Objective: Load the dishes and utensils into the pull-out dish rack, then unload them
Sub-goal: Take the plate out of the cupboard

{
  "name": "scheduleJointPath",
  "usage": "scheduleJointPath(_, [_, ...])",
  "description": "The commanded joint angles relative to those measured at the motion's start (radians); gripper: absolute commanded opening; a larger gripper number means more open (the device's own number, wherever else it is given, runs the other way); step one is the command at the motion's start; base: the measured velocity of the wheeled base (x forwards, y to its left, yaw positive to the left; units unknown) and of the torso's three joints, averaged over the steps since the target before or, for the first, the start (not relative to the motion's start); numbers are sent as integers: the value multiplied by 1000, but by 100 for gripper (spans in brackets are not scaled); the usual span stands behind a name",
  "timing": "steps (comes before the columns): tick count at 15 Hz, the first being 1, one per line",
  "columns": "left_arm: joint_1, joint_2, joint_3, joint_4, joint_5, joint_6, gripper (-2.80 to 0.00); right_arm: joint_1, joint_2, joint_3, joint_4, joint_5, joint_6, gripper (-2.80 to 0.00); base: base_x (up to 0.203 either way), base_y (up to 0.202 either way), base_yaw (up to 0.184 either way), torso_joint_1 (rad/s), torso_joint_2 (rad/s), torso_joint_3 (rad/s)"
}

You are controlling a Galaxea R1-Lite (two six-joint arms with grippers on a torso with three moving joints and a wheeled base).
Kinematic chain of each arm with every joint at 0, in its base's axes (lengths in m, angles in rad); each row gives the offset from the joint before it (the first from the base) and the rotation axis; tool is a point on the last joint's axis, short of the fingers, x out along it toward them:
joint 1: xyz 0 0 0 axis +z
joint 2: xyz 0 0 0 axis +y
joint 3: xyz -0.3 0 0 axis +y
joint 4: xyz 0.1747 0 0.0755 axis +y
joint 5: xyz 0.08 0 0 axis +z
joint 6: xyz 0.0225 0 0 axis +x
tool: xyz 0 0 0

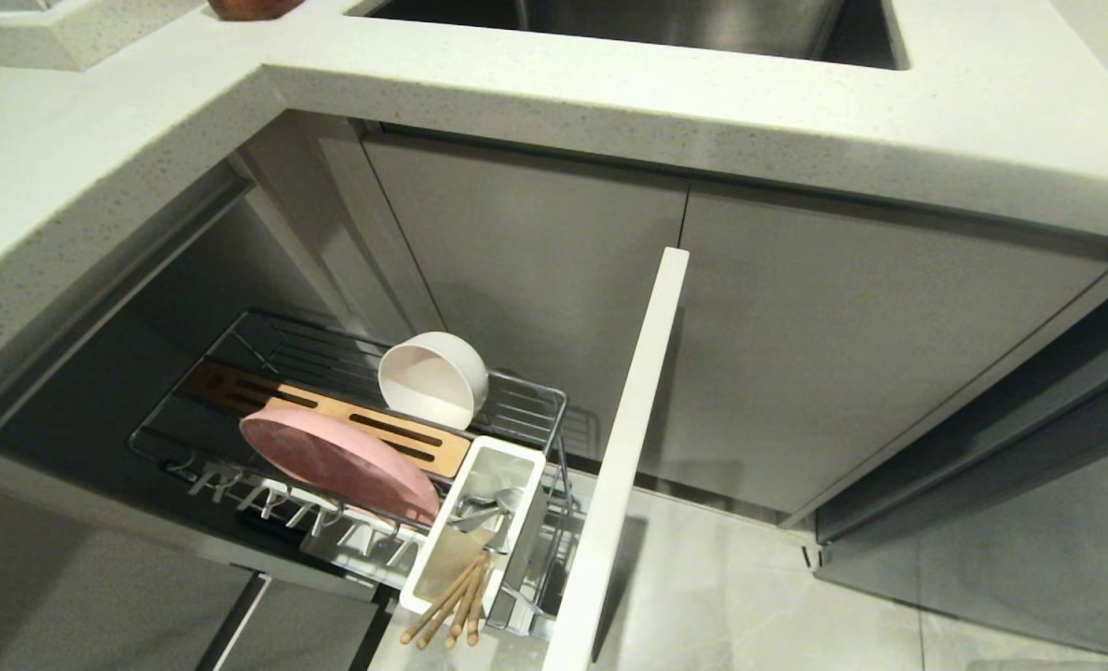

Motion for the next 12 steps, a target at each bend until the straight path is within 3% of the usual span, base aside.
scheduleJointPath(1, [-37,161,-89,15,-9,-53,-280,0,0,3,0,0,0,-280,0,0,0,0,0,0])
scheduleJointPath(3, [-135,215,-136,75,-5,-101,-280,-1,0,2,0,0,0,-280,0,0,0,0,0,0])
scheduleJointPath(5, [-232,262,-147,98,52,-116,-280,0,0,2,0,0,0,-280,0,0,0,0,0,0])
scheduleJointPath(7, [-334,308,-149,97,182,-120,-280,0,0,2,0,0,0,-280,0,0,0,0,0,0])
scheduleJointPath(12, [-486,409,-151,81,437,-169,-280,1,1,2,0,0,0,-280,0,0,0,0,0,0])
